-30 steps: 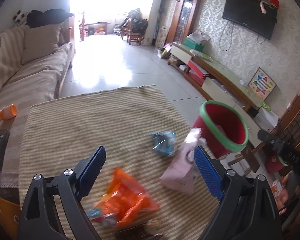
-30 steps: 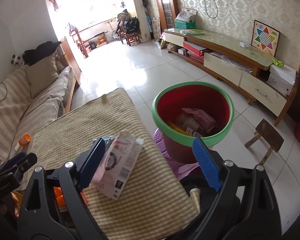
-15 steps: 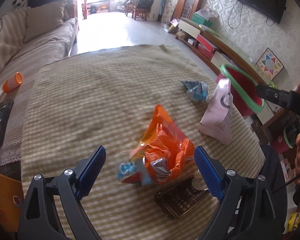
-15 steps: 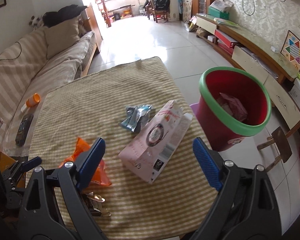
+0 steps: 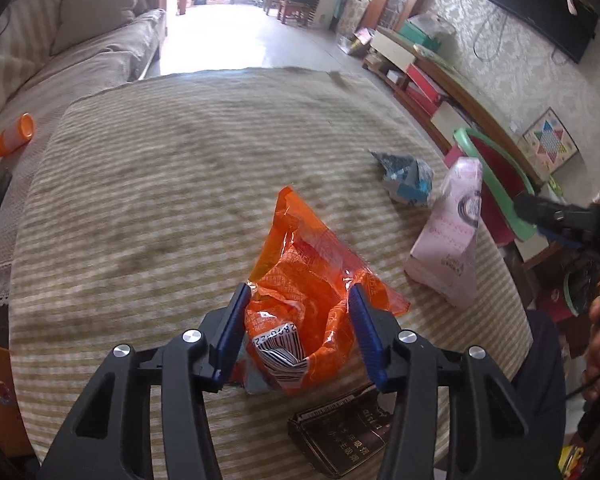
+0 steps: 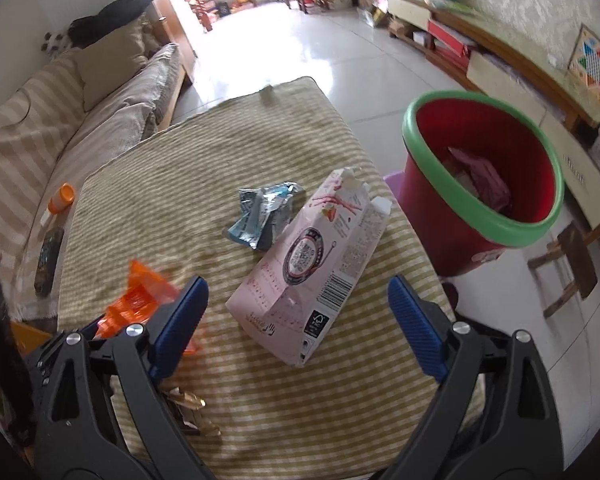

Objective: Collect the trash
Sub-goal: 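Grasp the orange snack bag with the left gripper while the right grasps the pink milk carton, then carry the orange bag and pink carton with both grippers over the red bucket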

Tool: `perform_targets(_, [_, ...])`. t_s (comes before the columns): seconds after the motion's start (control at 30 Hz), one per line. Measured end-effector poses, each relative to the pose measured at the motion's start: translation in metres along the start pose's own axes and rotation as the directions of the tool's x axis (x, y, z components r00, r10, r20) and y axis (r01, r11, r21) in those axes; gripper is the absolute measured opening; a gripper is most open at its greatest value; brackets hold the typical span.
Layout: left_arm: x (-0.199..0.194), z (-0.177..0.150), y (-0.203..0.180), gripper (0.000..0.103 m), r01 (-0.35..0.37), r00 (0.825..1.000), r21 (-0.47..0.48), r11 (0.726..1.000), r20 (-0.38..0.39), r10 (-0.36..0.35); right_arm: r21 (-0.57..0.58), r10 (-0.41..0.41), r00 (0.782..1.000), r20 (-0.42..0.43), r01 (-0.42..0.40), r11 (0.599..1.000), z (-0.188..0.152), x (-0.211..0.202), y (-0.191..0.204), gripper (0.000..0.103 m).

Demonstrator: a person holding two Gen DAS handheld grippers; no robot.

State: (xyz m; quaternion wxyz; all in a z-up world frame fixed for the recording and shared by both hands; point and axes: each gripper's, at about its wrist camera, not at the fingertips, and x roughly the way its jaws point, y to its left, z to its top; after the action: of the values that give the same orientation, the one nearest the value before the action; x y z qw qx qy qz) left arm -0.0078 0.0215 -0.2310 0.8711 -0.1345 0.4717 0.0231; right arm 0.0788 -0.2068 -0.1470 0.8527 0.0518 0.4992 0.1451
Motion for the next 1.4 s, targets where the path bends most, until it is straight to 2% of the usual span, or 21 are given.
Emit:
perform_targets(0.13, [-0.019, 0.005, 0.006, 0.047, -0.012, 0.998, -0.048, 0.999, 0.056, 0.015, 0.090, -0.003, 0.998, -0.056, 0.008, 0.996, 0.009, 0.029, -0.011, 0.090])
perform_targets(0.3, [-0.040, 0.012, 0.001, 0.048, -0.020, 0.994, -0.049, 0.999, 0.110, 0.025, 0.160, -0.035, 0.994, -0.107, 0.052, 0.986, 0.016, 0.060, -0.016, 0.090])
perform_targets(0.63, [-0.064, 0.024, -0.008, 0.049, -0.003, 0.985, -0.038, 0.999, 0.171, 0.010, 0.200, -0.038, 0.988, -0.148, 0.068, 0.977, 0.015, 0.091, -0.022, 0.090])
perform_targets(0.83, [-0.067, 0.028, -0.008, 0.049, -0.009, 0.983, -0.042, 0.999, 0.182, 0.017, 0.219, -0.010, 0.990, -0.139, 0.041, 0.975, 0.013, 0.094, -0.028, 0.090])
perform_targets(0.97, [-0.068, 0.029, -0.009, 0.049, -0.013, 0.982, -0.042, 0.999, 0.186, 0.021, 0.191, 0.001, 0.991, -0.135, 0.025, 0.981, 0.012, 0.094, -0.025, 0.090])
perform_targets(1.13, [-0.067, 0.029, -0.009, 0.049, -0.014, 0.983, -0.044, 0.999, 0.182, 0.021, 0.175, 0.026, 0.992, -0.121, -0.005, 0.985, 0.010, 0.091, -0.021, 0.084])
perform_targets(1.4, [-0.066, 0.029, -0.007, 0.049, -0.025, 0.982, -0.058, 0.998, 0.184, 0.035, 0.165, 0.054, 0.995, -0.081, -0.040, 0.986, 0.009, 0.074, -0.022, 0.083])
